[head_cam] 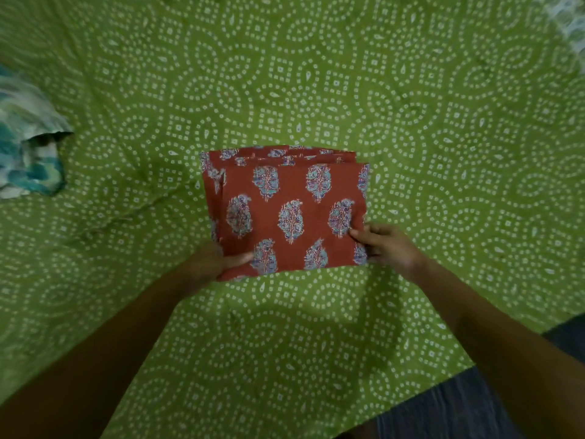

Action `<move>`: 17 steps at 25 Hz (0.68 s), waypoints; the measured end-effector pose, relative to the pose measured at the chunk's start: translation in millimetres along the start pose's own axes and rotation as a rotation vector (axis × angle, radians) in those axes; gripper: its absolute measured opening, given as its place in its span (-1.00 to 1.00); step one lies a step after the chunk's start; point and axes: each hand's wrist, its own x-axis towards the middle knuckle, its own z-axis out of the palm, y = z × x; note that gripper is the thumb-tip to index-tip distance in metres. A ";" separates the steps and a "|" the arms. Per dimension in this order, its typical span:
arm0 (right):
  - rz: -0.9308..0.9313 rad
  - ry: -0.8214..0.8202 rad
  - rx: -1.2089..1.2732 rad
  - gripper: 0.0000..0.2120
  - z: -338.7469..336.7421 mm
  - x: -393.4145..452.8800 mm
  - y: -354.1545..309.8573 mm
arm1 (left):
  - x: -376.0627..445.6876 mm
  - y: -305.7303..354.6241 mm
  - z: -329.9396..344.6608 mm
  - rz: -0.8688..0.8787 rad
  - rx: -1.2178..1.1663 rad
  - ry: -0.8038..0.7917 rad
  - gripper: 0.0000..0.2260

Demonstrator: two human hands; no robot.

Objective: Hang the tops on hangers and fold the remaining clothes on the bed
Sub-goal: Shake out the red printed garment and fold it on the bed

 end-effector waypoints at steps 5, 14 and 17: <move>-0.189 0.166 0.163 -0.79 17.1 20.4 -30.4 | 22.9 45.3 3.8 0.094 -0.246 0.247 -0.45; -0.351 0.738 -0.183 -0.65 24.9 72.4 -48.1 | 51.0 49.9 13.4 0.446 0.353 1.025 -0.45; -0.197 0.672 -0.153 -0.45 33.6 53.0 -36.8 | 41.0 46.0 42.1 0.582 1.064 1.032 -0.37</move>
